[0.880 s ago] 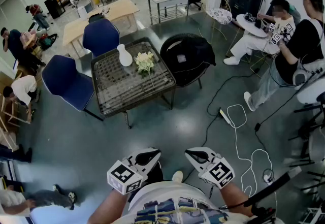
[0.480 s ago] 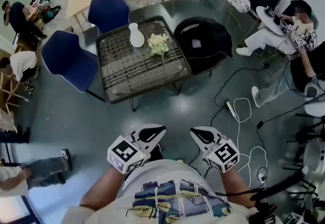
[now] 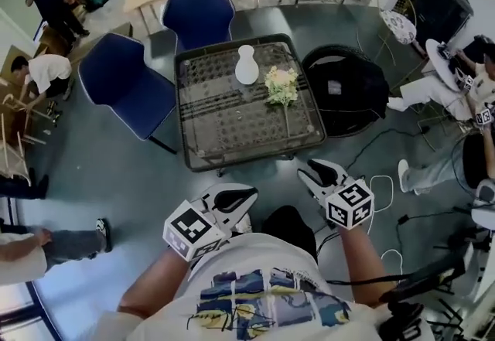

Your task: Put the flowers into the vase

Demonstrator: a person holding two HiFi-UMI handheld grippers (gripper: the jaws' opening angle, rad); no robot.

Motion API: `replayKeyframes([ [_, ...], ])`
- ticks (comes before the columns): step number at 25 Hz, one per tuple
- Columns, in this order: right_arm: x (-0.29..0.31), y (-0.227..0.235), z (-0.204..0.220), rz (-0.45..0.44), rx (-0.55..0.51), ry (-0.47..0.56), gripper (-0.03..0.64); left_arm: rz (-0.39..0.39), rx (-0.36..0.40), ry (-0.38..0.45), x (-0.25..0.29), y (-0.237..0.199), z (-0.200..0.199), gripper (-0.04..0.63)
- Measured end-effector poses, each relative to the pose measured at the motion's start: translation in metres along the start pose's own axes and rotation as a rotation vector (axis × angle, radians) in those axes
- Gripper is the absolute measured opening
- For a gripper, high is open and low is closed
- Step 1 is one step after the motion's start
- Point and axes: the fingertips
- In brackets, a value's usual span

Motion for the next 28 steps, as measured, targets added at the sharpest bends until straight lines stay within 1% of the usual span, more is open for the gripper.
replayKeyframes([
  [3,0.037,0.046,-0.026,-0.011,0.006,-0.026,0.144,-0.060,-0.044,0.017,-0.003,-0.033,-0.002,0.009],
  [6,0.080,0.101,-0.057,-0.014,0.011,-0.054,0.144,-0.137,-0.105,0.030,-0.006,-0.070,-0.008,0.009],
  [10,0.140,0.179,-0.093,-0.044,0.053,-0.110,0.151,-0.230,-0.149,0.032,0.000,-0.113,-0.033,0.009],
  [12,0.170,0.215,-0.103,-0.066,0.073,-0.150,0.164,-0.283,-0.164,0.036,0.007,-0.132,-0.046,0.009],
  [16,0.227,0.278,-0.112,-0.091,0.096,-0.239,0.193,-0.376,-0.238,0.055,0.022,-0.165,-0.066,0.009],
  [18,0.255,0.301,-0.113,-0.104,0.098,-0.285,0.201,-0.415,-0.270,0.051,0.027,-0.178,-0.072,0.009],
  [21,0.296,0.328,-0.113,-0.143,0.138,-0.342,0.217,-0.457,-0.308,0.052,0.033,-0.198,-0.077,0.009],
  [25,0.339,0.345,-0.100,-0.219,0.178,-0.433,0.242,-0.512,-0.386,0.037,0.038,-0.205,-0.077,0.009],
  [28,0.365,0.356,-0.081,-0.241,0.191,-0.515,0.244,-0.556,-0.425,0.035,0.041,-0.208,-0.075,0.009],
])
Point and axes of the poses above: the fingertips, and each gripper's own axes: x forward along the fingers, y to its right, z out of its underside, and after that the axes turned 12 degrees about -y, right-handed
